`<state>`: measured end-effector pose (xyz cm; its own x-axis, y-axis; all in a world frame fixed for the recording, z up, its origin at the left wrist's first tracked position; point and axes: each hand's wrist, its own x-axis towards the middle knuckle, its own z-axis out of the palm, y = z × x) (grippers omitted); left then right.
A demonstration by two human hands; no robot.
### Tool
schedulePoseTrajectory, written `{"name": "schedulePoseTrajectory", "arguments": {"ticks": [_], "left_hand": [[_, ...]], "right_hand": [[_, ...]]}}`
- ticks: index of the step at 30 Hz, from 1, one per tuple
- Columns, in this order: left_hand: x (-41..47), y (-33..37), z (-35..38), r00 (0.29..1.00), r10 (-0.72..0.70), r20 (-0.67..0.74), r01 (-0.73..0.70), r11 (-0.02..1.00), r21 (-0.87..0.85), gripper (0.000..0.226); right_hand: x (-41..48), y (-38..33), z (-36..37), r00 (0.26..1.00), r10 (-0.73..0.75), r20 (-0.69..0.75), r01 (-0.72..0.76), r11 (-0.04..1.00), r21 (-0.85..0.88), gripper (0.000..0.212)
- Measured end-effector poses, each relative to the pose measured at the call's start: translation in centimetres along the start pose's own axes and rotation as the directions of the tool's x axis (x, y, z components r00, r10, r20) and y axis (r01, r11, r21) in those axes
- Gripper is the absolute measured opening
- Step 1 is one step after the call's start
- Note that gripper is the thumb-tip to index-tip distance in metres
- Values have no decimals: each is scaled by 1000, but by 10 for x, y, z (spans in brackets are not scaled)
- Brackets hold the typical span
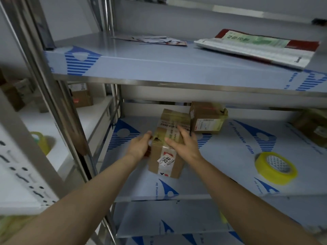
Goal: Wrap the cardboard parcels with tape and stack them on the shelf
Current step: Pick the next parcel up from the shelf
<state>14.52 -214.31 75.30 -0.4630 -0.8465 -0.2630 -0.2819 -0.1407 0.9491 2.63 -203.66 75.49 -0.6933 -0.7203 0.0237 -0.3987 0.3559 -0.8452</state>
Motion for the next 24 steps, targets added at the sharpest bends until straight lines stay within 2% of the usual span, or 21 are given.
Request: {"name": "schedulePoseTrajectory", "arguments": {"ticks": [1, 3, 5, 7, 8, 11, 13, 14, 16, 18, 19, 21, 24], "left_hand": [[-1, 2, 6, 1000, -4, -9, 3, 999, -35, 37], [-4, 8, 12, 999, 26, -48, -32, 990, -134, 35], [-8, 14, 13, 995, 102, 5, -100, 983, -155, 24], [-9, 18, 11, 976, 169, 135, -147, 976, -158, 5], [-9, 19, 10, 965, 185, 184, -158, 976, -151, 11], [-2, 21, 6, 975, 120, 187, -93, 985, -146, 71], [-2, 18, 5, 974, -56, 220, 80, 992, -102, 101], [-3, 16, 5, 953, -162, 255, 190, 978, -91, 105], [-1, 11, 4, 917, -265, 298, 317, 938, -142, 95], [4, 7, 1, 924, -234, 303, 320, 907, -273, 75], [4, 5, 0, 929, -221, 297, 310, 901, -302, 72], [2, 2, 0, 909, -236, 344, 345, 889, -301, 79], [-6, 8, 7, 820, -246, 517, 462, 817, -346, 71]], "right_hand": [[1, 1, -1, 999, 43, 6, -44, 994, 103, 75], [1, 4, -10, 994, 110, 1, -104, 935, 340, 71], [2, 10, -22, 981, 185, 51, -176, 760, 625, 65], [1, 20, -31, 974, 194, 116, -212, 599, 772, 60], [0, 27, -34, 971, 203, 126, -219, 542, 811, 56], [-7, 49, -33, 958, 246, 147, -238, 394, 888, 54], [-12, 58, -28, 948, 263, 179, -267, 354, 896, 57], [-14, 61, -25, 943, 270, 193, -280, 335, 900, 56], [-17, 66, -24, 935, 284, 211, -291, 280, 915, 48], [-18, 73, -29, 929, 301, 214, -285, 218, 933, 29], [-19, 76, -31, 923, 318, 216, -282, 180, 942, 26], [-20, 77, -30, 908, 344, 239, -300, 136, 944, 34], [-22, 68, -24, 896, 355, 265, -322, 113, 940, 43]]}}
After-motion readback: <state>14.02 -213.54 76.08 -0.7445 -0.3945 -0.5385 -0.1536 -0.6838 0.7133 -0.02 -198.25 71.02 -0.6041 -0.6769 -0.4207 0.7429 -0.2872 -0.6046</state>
